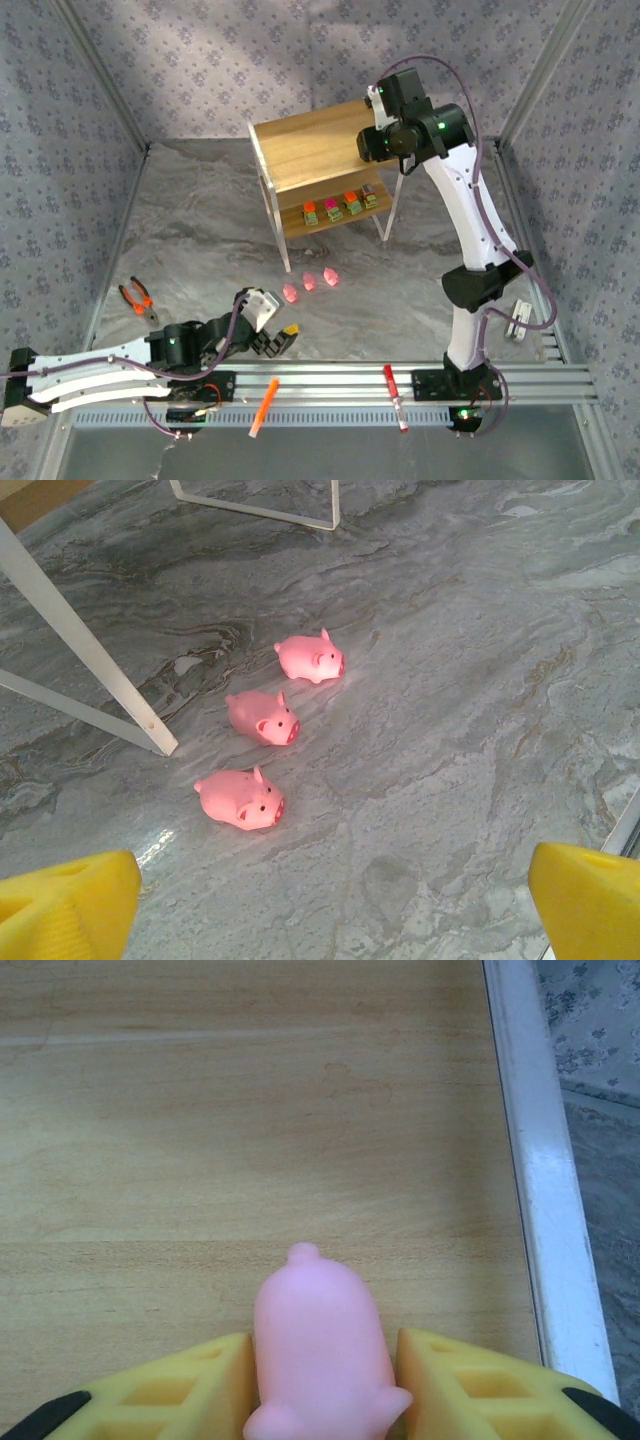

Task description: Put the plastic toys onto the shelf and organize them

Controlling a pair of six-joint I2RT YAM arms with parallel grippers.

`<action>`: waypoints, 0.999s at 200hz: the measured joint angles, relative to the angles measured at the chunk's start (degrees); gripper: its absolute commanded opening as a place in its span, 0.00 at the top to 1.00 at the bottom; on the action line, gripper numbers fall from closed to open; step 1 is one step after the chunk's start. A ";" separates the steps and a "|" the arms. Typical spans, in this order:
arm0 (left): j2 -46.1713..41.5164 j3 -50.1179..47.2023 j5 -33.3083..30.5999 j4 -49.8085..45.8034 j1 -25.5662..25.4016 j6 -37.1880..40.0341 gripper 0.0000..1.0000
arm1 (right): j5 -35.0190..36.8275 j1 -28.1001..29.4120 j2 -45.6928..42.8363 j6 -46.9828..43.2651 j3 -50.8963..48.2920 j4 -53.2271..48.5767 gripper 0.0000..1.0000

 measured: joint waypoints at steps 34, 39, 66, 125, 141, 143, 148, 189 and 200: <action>-0.22 0.00 -0.02 -0.02 0.00 0.00 0.00 | 0.07 0.00 -0.02 -0.02 0.76 0.02 0.55; -0.22 0.00 -0.02 -0.02 0.00 0.00 0.00 | 0.11 0.00 -0.02 -0.02 0.79 0.02 0.55; -0.22 0.00 -0.02 -0.02 0.00 0.00 0.01 | 0.57 0.02 -0.22 -0.22 0.81 0.02 0.54; -0.22 0.00 -0.04 -0.02 0.00 0.00 0.00 | 4.39 1.09 -3.98 -1.05 -0.28 0.11 0.44; -0.22 0.00 -0.07 -0.02 0.00 0.00 0.00 | 5.07 1.57 -6.25 -1.09 -1.42 0.17 0.43; -0.22 0.00 -0.07 -0.02 0.00 0.00 0.00 | 5.20 1.70 -6.56 -1.07 -1.57 0.22 0.43; -0.22 0.00 -0.07 -0.02 0.00 0.00 0.00 | 5.42 1.97 -7.28 -1.07 -1.97 0.28 0.43; -0.22 0.00 -0.26 -0.02 0.00 0.00 0.01 | 6.75 5.01 -12.68 -1.05 -7.28 1.51 0.43; -0.22 0.00 -0.28 -0.02 0.00 0.00 0.00 | 7.23 6.14 -13.94 -1.05 -9.42 2.12 0.44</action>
